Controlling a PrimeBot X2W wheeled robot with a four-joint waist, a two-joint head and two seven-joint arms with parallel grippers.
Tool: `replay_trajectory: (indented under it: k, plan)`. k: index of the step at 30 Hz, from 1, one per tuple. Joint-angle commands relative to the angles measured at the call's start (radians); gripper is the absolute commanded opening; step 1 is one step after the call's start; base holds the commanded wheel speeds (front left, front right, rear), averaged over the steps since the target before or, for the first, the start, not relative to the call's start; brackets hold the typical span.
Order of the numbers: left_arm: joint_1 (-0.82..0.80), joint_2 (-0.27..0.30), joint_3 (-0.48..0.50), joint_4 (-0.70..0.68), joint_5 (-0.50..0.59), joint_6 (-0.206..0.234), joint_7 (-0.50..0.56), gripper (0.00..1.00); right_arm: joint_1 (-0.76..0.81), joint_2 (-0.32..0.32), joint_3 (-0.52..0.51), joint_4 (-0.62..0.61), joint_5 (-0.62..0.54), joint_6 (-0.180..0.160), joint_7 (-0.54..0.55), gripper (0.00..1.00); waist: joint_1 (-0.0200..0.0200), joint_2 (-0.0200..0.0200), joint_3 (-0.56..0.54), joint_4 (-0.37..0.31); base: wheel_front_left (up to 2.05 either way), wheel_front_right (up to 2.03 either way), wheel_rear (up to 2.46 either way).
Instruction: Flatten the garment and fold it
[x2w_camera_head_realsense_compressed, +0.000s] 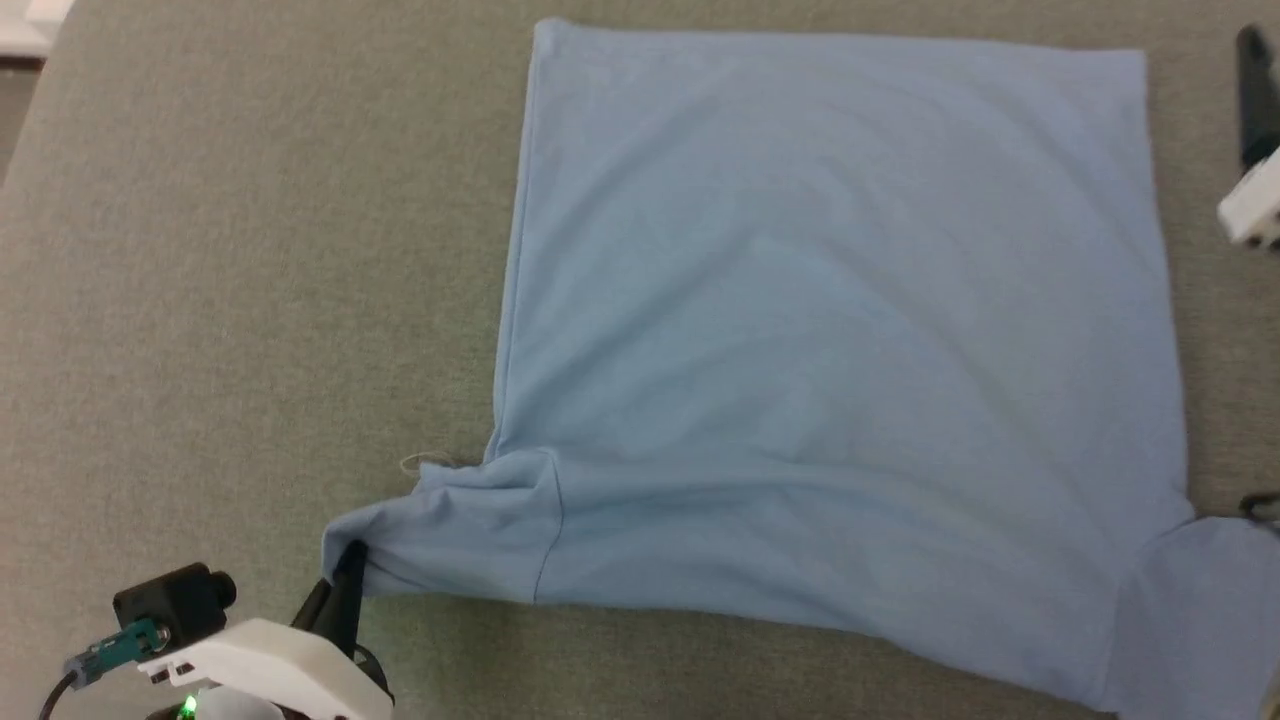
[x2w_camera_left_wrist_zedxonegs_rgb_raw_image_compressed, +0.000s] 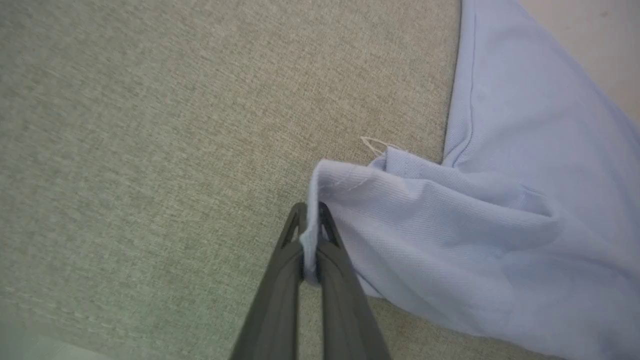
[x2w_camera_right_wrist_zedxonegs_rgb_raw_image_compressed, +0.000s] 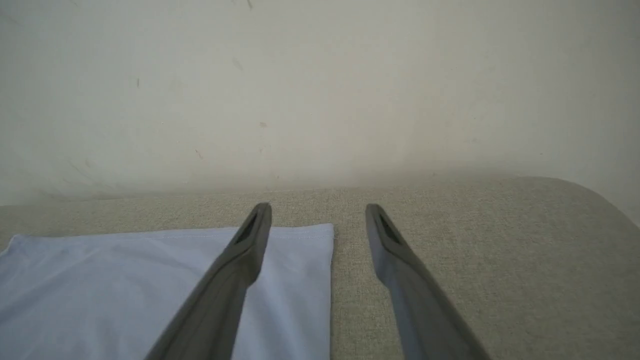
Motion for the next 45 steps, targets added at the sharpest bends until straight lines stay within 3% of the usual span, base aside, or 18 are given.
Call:
replay_trajectory:
  k: [1, 7, 12, 18, 19, 20, 21, 22, 23, 24, 25, 29, 39, 45]
  plan:
    - [-0.022, -0.008, -0.001, 0.004, 0.003, -0.008, -0.016, 0.0, -0.07, -0.019, -0.003, 0.052, -0.02, -0.001, 0.029, 1.0, -0.0002, 0.0, 0.104, 0.079, 0.0, 0.0, 0.0]
    - [-0.05, -0.037, -0.03, 0.028, -0.013, -0.03, -0.056, 0.0, -0.24, -0.09, -0.018, 0.198, -0.089, -0.001, 0.208, 1.0, -0.0002, 0.0, 0.192, 0.134, 0.0, 0.0, 0.0]
    - [-0.084, -0.06, -0.055, 0.048, -0.027, -0.045, -0.099, 0.0, -0.33, -0.138, -0.049, 0.214, -0.155, -0.001, 0.339, 1.0, -0.0002, 0.0, 0.256, 0.176, 0.0, 0.0, 0.0]
    - [-0.095, -0.07, -0.077, 0.075, -0.035, -0.058, -0.123, 0.0, -0.374, -0.144, -0.11, 0.204, -0.222, -0.001, 0.544, 1.0, -0.0002, 0.0, 0.29, 0.199, 0.0, 0.0, 0.0]
    - [-0.097, -0.07, -0.077, 0.078, -0.035, -0.058, -0.126, 0.0, -0.373, -0.141, -0.118, 0.196, -0.237, -0.001, 0.58, 0.93, -0.0002, 0.0, 0.291, 0.2, 0.0, 0.0, 0.0]
    - [-0.099, -0.069, -0.077, 0.081, -0.035, -0.059, -0.128, 0.0, -0.37, -0.138, -0.125, 0.185, -0.252, -0.001, 0.613, 0.66, -0.0002, 0.0, 0.292, 0.2, 0.0, 0.0, 0.0]
    - [-0.1, -0.069, -0.077, 0.084, -0.035, -0.059, -0.129, 0.0, -0.366, -0.134, -0.133, 0.171, -0.265, -0.001, 0.644, 0.47, -0.0002, 0.0, 0.292, 0.2, 0.0, 0.0, 0.0]
    - [-0.101, -0.068, -0.077, 0.086, -0.035, -0.06, -0.131, 0.0, -0.362, -0.132, -0.137, 0.157, -0.277, -0.001, 0.67, 0.34, -0.0002, 0.0, 0.291, 0.2, 0.0, 0.0, 0.0]
    - [-0.101, -0.068, -0.077, 0.086, -0.035, -0.06, -0.131, 0.0, -0.362, -0.132, -0.137, 0.157, -0.277, -0.001, 0.67, 0.34, -0.0002, 0.0, 0.291, 0.2, 0.0, 0.0, 0.0]
    - [-0.102, -0.067, -0.077, 0.088, -0.035, -0.061, -0.132, 0.0, -0.358, -0.129, -0.14, 0.141, -0.286, -0.001, 0.687, 0.23, -0.0002, 0.0, 0.29, 0.199, 0.0, 0.0, 0.0]
    - [-0.103, -0.067, -0.078, 0.09, -0.035, -0.062, -0.134, 0.0, -0.353, -0.128, -0.145, 0.125, -0.292, -0.001, 0.695, 0.02, -0.0002, 0.0, 0.287, 0.198, 0.0, 0.0, 0.0]
    - [-0.103, -0.065, -0.074, 0.1, -0.035, -0.063, -0.146, 0.0, -0.304, -0.112, -0.163, 0.055, -0.286, -0.001, 0.616, 0.0, -0.0002, 0.0, 0.251, 0.184, 0.0, 0.0, 0.0]
    - [-0.042, -0.025, -0.035, 0.086, -0.028, -0.035, -0.138, 0.0, 0.001, -0.056, -0.186, -0.091, -0.183, -0.001, 0.103, 0.0, -0.0002, 0.0, 0.054, 0.085, 0.0, 0.0, 0.0]
    - [0.015, 0.003, -0.021, 0.04, -0.023, -0.015, -0.106, 0.0, 0.265, 0.033, -0.256, -0.24, -0.097, -0.001, 0.012, 0.0, -0.0002, 0.0, -0.042, 0.027, 0.0, 0.0, 0.0]
